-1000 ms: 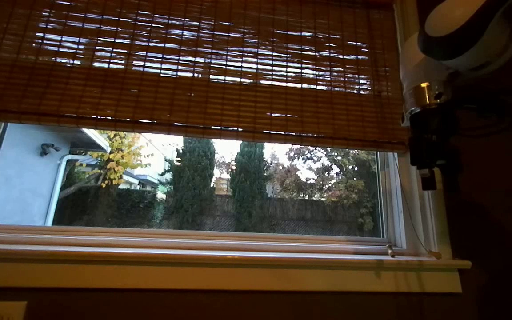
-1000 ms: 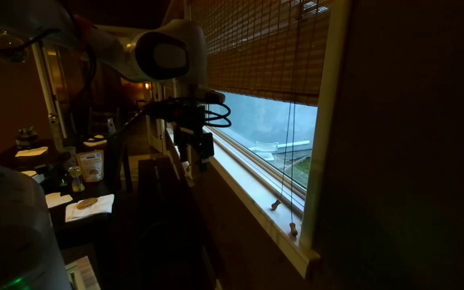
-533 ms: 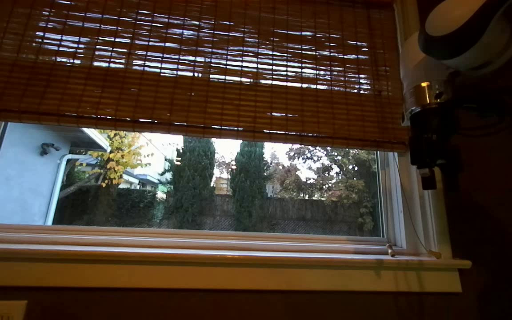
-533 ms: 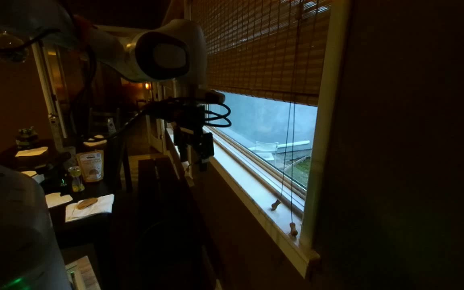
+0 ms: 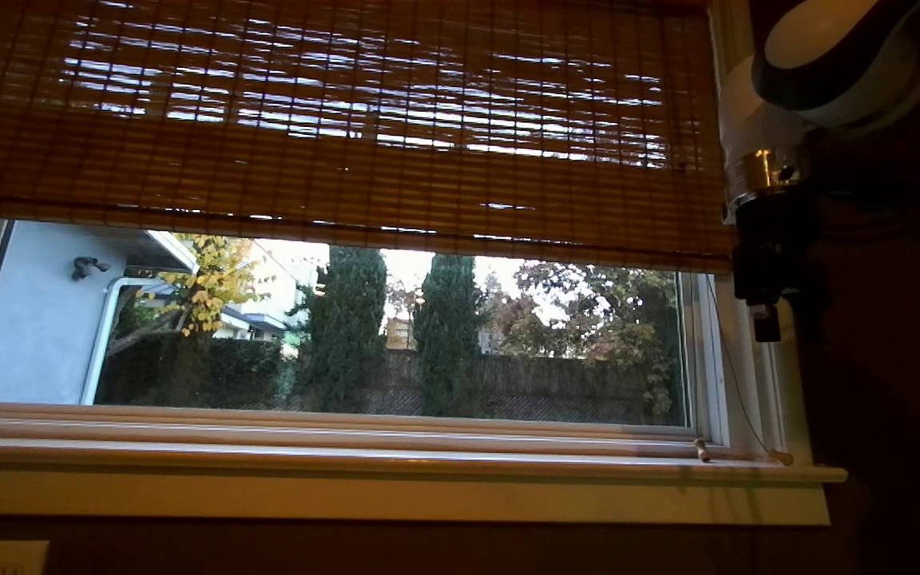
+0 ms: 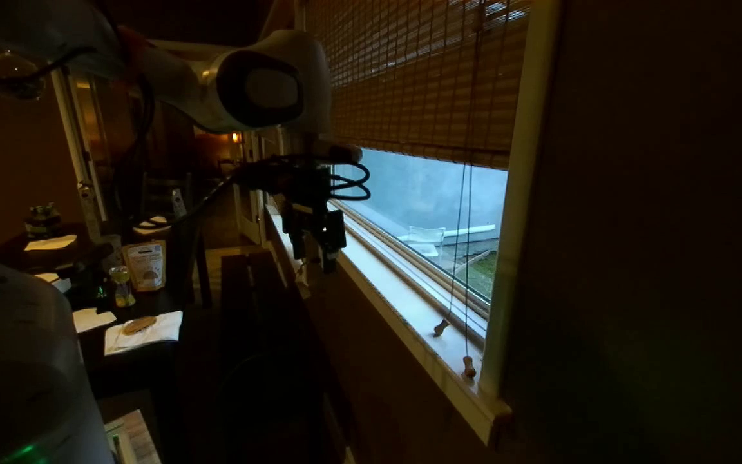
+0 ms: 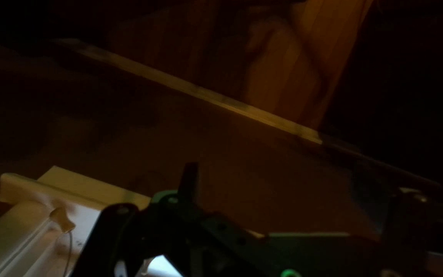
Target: Close the blinds of the window
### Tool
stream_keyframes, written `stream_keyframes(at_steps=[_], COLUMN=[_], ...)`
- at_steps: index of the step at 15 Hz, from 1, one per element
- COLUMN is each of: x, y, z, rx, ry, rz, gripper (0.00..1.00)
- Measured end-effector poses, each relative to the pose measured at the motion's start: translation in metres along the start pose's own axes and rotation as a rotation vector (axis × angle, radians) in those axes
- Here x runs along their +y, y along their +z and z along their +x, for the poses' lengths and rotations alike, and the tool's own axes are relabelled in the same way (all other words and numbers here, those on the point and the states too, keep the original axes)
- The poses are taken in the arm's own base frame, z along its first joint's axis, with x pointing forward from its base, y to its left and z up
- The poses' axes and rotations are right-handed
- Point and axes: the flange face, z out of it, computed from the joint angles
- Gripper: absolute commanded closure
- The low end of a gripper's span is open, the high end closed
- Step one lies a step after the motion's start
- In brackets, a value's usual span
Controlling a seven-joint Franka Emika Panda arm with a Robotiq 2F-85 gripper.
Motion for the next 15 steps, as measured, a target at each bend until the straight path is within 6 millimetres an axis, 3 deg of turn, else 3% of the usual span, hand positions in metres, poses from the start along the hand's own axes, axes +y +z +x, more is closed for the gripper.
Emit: stream_keyframes(at_steps=[6,15], x=[0.039,0.1], y=[0.003,0.021], z=[0.012,0.04], rx=[0.113,0.335], ry=[0.205,0.36], rz=[-0.173,-0.166], gripper=[0.0,0.0])
